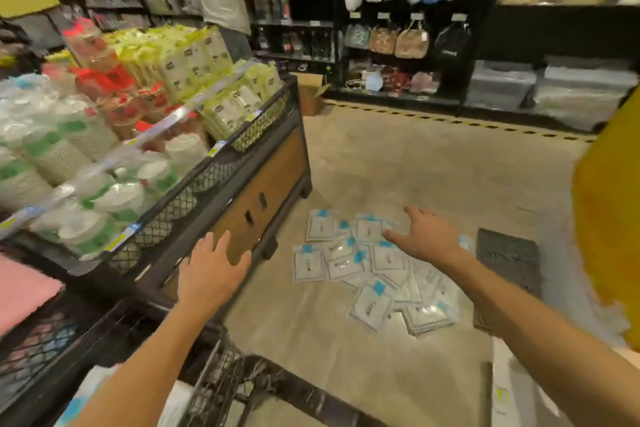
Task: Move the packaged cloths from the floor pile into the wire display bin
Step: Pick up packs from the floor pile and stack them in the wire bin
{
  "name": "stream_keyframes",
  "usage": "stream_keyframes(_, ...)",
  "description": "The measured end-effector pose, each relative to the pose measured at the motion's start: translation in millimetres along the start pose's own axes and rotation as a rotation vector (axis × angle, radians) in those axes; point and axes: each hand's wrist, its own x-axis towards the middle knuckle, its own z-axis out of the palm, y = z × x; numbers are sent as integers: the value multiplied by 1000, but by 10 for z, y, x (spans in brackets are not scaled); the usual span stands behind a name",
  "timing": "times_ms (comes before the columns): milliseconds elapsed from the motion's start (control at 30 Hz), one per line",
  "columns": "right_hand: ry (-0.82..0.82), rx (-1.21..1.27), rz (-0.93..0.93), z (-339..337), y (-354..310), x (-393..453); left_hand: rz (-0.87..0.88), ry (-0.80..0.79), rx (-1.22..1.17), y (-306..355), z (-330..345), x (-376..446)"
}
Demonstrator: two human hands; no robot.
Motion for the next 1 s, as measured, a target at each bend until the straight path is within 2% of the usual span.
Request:
stream_keyframes(167, 2, 23, 124, -85, 763, 249, 79, -48, 2, 713, 301, 302)
stream_keyframes(367, -55, 87, 283, 67, 1329, 503, 132, -121, 40, 1181, 574, 812)
stream_keyframes(567, -79, 85, 439, 363, 1508, 817, 278, -210, 112, 1539, 950, 1615)
stream_keyframes(733, -109, 85, 592, 504, 1526, 1110, 407, -305, 73, 1860, 1339, 2354)
stream_keyframes(1000, -201, 37, 714, 1119, 1684, 1775, 483, -447, 172, 2309, 2375, 3071)
